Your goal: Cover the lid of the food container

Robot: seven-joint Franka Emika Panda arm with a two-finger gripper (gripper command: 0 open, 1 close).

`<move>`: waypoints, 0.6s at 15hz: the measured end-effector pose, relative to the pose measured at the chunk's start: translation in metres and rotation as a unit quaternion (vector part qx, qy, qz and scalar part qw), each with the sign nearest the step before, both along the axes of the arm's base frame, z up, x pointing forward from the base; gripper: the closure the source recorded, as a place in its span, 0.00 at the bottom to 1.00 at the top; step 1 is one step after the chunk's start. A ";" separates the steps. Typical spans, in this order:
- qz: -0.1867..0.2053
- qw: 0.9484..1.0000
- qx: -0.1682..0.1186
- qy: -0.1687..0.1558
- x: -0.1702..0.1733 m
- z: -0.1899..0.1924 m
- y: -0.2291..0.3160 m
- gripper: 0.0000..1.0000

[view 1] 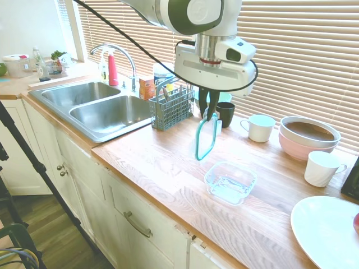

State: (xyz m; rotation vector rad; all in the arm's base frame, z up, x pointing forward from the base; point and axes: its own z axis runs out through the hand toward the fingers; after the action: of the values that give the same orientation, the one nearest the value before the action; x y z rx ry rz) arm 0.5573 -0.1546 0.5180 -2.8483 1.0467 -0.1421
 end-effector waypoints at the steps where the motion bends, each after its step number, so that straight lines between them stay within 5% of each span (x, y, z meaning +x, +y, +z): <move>1: -0.003 1.000 0.000 0.000 -0.003 0.001 -0.001 1.00; 9: -0.026 1.000 0.007 0.012 -0.016 -0.011 -0.022 1.00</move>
State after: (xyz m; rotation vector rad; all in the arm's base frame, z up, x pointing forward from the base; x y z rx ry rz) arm 0.5413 -0.1765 0.5067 -2.8190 1.1230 -0.1052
